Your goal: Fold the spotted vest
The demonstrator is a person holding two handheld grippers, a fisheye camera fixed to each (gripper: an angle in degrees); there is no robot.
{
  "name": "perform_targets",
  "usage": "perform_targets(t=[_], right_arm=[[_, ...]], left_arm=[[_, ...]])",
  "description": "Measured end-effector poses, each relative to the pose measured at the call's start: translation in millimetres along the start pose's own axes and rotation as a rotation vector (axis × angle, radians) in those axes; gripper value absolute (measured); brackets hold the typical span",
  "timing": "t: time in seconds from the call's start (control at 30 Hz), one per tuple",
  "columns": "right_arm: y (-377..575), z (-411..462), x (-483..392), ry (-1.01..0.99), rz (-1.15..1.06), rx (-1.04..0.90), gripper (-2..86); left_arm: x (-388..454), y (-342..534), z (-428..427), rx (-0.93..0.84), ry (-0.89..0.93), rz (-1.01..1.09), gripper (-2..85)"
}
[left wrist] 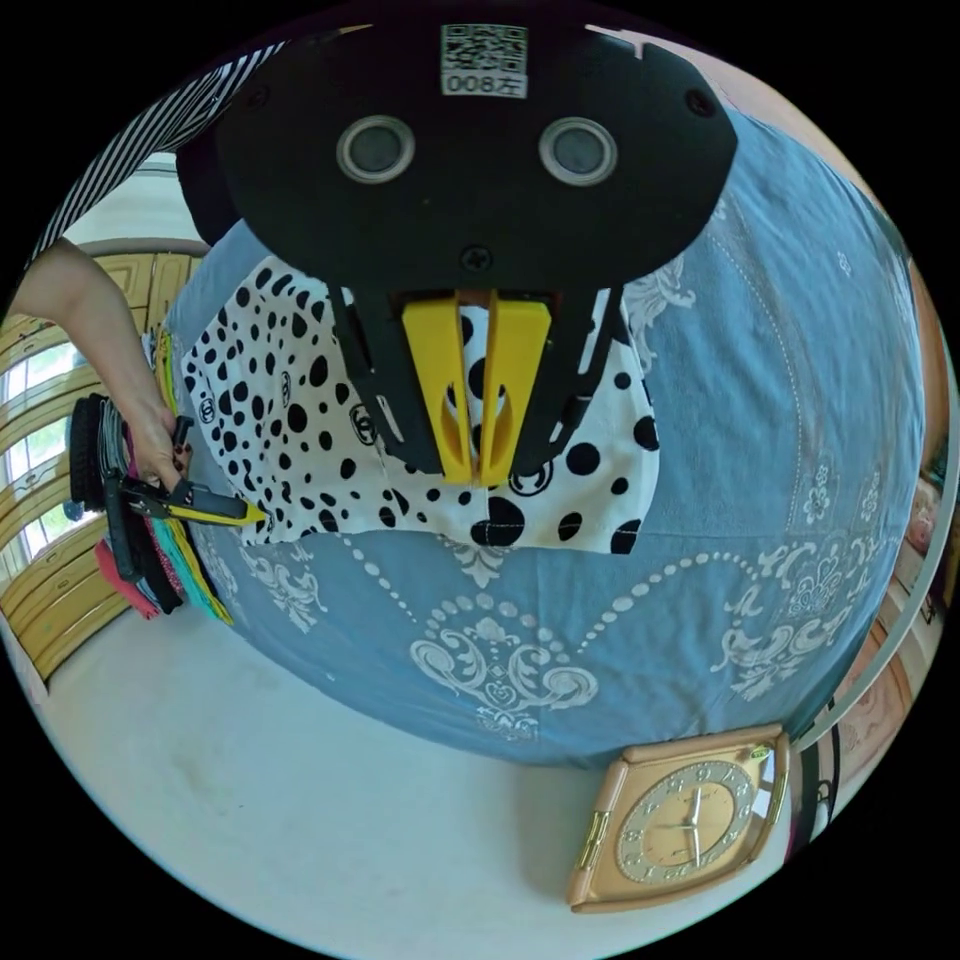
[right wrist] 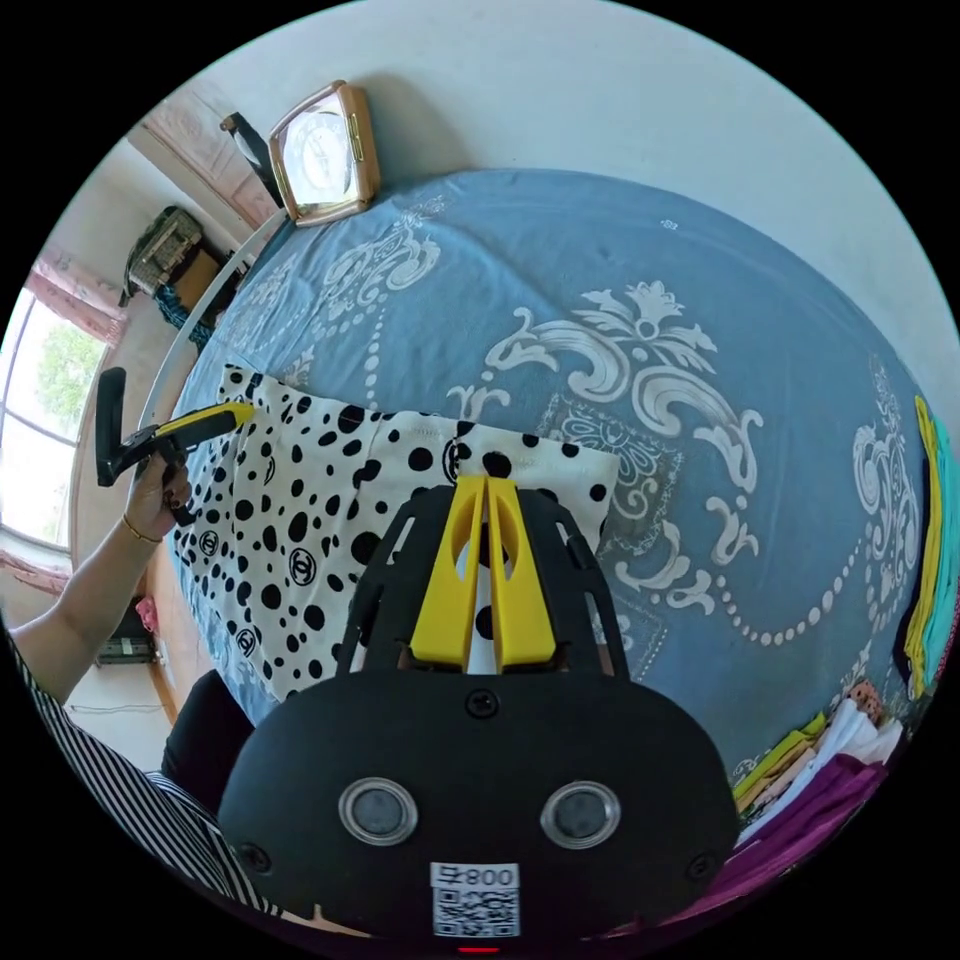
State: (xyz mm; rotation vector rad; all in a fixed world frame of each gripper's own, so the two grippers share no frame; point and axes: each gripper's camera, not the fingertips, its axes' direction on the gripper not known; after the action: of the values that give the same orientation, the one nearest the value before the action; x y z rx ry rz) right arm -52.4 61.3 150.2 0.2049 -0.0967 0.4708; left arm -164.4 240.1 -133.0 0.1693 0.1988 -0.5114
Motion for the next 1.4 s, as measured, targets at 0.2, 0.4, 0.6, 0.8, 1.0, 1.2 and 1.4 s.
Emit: perform_targets(t=[0.2,0.4,0.6,0.8,1.0,1.2,1.4], right_arm=[[31,-39,8,0.029,0.031,0.097,0.8],[81,-38,4,0.054,-0.029,0.007,0.5],[144,-73,42,-0.057,0.086,0.067,2.6],[266,-96,84,-0.278,0.219,0.092,6.8],[324,-69,97,-0.341,0.283,0.056,7.5],[337,-47,107,-0.392,0.296,0.052,6.3],[356,-46,120,-0.443,0.279,0.066,2.3]], left_arm=[[-11,37,-36,0.108,0.015,0.023,4.5],[-38,78,-41,-0.001,-0.075,-0.023,4.5],[-62,141,-87,0.061,0.009,-0.082,6.3],[-110,255,-121,0.031,0.138,-0.298,10.1],[-133,309,-117,-0.018,0.201,-0.388,10.6],[-142,314,-111,-0.071,0.132,-0.363,5.3],[-159,330,-123,-0.062,0.134,-0.370,1.0]])
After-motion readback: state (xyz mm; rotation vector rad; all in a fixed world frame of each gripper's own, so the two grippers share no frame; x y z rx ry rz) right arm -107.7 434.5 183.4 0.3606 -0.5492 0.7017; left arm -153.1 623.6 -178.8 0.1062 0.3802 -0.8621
